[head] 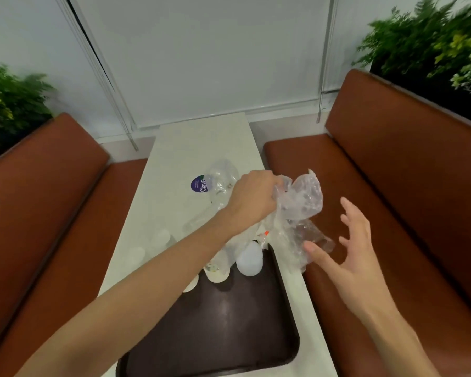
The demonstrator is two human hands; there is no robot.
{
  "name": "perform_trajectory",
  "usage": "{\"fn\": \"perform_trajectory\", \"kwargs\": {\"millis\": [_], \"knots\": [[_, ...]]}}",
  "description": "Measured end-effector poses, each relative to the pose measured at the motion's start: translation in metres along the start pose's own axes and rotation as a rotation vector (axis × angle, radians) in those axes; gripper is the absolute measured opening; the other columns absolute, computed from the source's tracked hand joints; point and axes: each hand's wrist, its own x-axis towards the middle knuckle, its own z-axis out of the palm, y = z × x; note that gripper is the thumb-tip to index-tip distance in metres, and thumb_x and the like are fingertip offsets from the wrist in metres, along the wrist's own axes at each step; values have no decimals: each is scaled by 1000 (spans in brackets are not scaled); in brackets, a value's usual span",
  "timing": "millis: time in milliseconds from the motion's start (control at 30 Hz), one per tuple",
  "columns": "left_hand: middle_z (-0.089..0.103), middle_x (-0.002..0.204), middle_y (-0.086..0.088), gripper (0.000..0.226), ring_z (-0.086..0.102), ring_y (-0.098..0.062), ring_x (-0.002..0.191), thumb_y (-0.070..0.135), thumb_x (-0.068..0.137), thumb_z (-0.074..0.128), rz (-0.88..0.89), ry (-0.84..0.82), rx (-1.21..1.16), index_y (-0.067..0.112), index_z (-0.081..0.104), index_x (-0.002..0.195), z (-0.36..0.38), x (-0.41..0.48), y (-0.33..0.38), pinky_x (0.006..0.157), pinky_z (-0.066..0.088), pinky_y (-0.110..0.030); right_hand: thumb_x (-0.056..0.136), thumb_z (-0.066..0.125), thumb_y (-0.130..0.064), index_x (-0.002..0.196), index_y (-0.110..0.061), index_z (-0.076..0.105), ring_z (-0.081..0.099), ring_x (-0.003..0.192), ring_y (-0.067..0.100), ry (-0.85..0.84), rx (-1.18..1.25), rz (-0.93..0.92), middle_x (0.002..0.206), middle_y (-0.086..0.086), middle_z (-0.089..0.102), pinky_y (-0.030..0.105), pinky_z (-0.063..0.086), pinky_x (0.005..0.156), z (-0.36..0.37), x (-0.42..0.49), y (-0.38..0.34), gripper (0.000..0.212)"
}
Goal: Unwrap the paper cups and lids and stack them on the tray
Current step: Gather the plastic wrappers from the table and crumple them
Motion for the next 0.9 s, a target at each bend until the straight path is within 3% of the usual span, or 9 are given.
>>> {"fn": "perform_trajectory", "kwargs": {"millis": [100,167,300,400,467,533,667,800,900], "knots": [[65,87,-6,38,62,-31,81,1,74,54,66,-12,-47,20,74,101,-14,-63,18,65,48,-40,67,72,-72,150,-54,4,11,146,-7,-141,16,-12,160,-27,-2,28,23,115,23,-15,-37,110],[68,86,-2,34,63,-23,78,8,72,58,-11,-28,-218,18,74,100,-23,-104,22,66,48,-36,67,83,-54,154,-40,10,28,145,7,-226,183,71,162,-11,16,38,36,115,40,-29,-53,115],[75,88,0,32,71,-18,83,-1,71,65,-275,27,-699,21,76,91,-41,-178,14,77,58,-33,68,87,-35,147,-17,36,62,121,21,-496,533,88,131,9,63,29,54,94,68,-66,-71,95],[72,80,2,43,70,-21,82,-10,67,54,-354,125,-998,29,70,76,-49,-223,8,71,56,-29,69,86,-30,136,-26,52,63,120,22,-693,535,150,127,6,67,35,53,98,90,-96,-77,75],[68,81,-2,35,66,-21,83,-10,68,48,-408,185,-1133,18,66,80,-49,-246,9,70,52,-23,68,87,-26,127,-33,60,65,117,22,-758,535,166,122,5,69,33,54,94,103,-111,-81,65],[63,85,-9,28,62,-24,86,-3,65,46,-468,244,-1236,10,60,84,-48,-265,10,74,51,-26,69,88,-17,122,-36,63,66,115,21,-778,530,166,120,4,70,30,55,90,116,-125,-84,62],[66,114,-19,41,63,-34,109,4,63,52,-572,236,-1343,19,60,100,-39,-303,0,89,53,-38,71,81,4,115,-32,68,69,108,23,-731,553,170,112,5,73,29,57,83,136,-153,-82,58],[72,108,2,63,68,-17,103,0,56,72,-516,64,-1393,25,61,113,-20,-341,-18,80,55,-27,68,77,10,103,-33,73,72,101,24,-697,605,262,103,5,75,31,58,78,146,-182,-67,56],[68,118,12,64,64,-11,115,17,59,83,-486,38,-1229,37,60,116,-9,-366,-24,93,53,-28,64,76,13,101,-22,75,72,98,28,-660,662,354,100,10,75,32,58,76,151,-203,-53,51]]}}
